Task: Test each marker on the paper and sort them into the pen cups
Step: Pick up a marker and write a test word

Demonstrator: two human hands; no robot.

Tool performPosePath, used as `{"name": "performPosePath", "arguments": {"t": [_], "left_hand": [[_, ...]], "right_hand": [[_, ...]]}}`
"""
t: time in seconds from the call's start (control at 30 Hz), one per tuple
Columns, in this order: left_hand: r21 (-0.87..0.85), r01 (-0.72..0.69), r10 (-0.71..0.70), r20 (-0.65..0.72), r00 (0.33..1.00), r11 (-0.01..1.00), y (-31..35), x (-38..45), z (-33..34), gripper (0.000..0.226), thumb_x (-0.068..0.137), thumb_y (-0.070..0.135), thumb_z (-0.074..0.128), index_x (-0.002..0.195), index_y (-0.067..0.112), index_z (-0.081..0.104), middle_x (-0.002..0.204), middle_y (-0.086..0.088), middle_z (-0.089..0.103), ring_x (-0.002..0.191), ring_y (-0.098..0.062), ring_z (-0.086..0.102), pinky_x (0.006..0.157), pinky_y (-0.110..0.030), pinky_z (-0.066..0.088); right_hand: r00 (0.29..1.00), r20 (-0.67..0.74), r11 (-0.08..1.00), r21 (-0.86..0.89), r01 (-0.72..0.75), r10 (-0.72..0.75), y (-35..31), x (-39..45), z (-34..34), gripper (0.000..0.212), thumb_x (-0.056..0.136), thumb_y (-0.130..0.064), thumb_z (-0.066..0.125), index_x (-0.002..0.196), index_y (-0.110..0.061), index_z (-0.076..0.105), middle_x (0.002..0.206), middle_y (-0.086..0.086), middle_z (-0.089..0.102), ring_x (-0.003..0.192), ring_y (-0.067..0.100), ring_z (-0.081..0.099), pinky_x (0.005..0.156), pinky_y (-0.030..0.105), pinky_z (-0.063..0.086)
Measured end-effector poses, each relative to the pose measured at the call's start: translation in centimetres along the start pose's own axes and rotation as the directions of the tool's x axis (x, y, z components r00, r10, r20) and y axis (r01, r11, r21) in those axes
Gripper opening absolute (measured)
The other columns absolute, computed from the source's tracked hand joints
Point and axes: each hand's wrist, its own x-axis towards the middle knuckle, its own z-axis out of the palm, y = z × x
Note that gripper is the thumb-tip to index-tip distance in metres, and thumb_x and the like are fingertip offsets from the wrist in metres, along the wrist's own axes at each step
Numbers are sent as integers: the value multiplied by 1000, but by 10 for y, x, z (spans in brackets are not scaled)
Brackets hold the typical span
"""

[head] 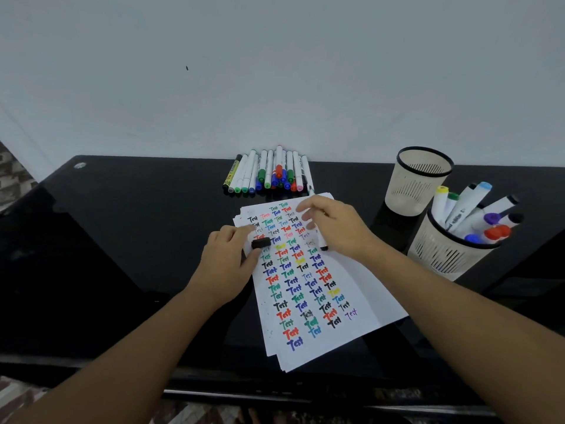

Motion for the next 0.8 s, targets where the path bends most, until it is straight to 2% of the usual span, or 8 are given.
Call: {"name": "performPosePath", "arguments": {"t": [0.1,0.23,0.3,0.37,0.43,0.57,0.7,0.8], "left_hand": [[149,-48,28,129,991,988,0,14,-5,73,101,59,42,161,38,6,154,4,34,140,-18,28,116,-40,29],[186,-131,90,213,973,974,-5,28,-5,82,95,74,31,160,41,-7,170,3,12,156,-18,5,126,-42,7],[172,-137,96,229,969,976,-8,30,-1,83,91,80,24,161,42,-1,170,6,9,156,-15,3,127,-41,4],[151,-126,93,209,973,980,-12,31,1,89,85,86,21,161,39,16,169,8,15,156,-14,8,127,-41,7],[114,-118,99,161,982,986,-15,31,2,93,80,87,27,157,35,34,165,7,28,152,-15,19,126,-41,13],[69,-125,117,106,987,990,-18,29,1,90,77,89,40,146,32,52,147,8,46,140,-12,31,120,-39,25],[26,-105,101,127,987,994,-17,29,1,90,75,88,42,146,32,51,155,8,39,149,-14,22,122,-38,17],[37,-87,80,171,982,996,-14,30,1,97,72,92,38,149,33,47,164,6,29,155,-17,12,126,-47,13]], "right_hand": [[999,19,984,177,-37,35,4,5,1,43,104,-6,49,130,-39,60,123,-9,66,115,11,63,96,35,56],[999,-50,989,150,-7,15,8,13,5,34,99,-10,67,115,-37,53,116,-3,65,106,14,68,94,43,59],[995,-101,980,201,-4,24,6,16,5,9,106,-30,58,113,-35,57,102,-3,68,93,12,69,92,41,59],[986,-154,971,236,-33,71,5,21,4,26,106,-50,49,121,-32,62,89,0,66,82,12,64,89,39,57],[969,-213,962,263,-68,126,5,28,6,33,106,-47,51,119,-22,67,90,4,65,83,13,60,89,41,56],[959,-252,955,292,-52,130,13,37,17,7,104,-28,60,101,-28,66,94,1,71,91,17,69,87,40,60],[967,-233,969,242,-43,101,17,41,22,11,98,-33,71,107,-27,67,95,-4,72,89,7,69,76,24,57],[973,-212,968,249,-35,89,12,49,19,14,99,-34,69,109,-23,67,98,-3,72,93,11,69,82,28,57]]}}
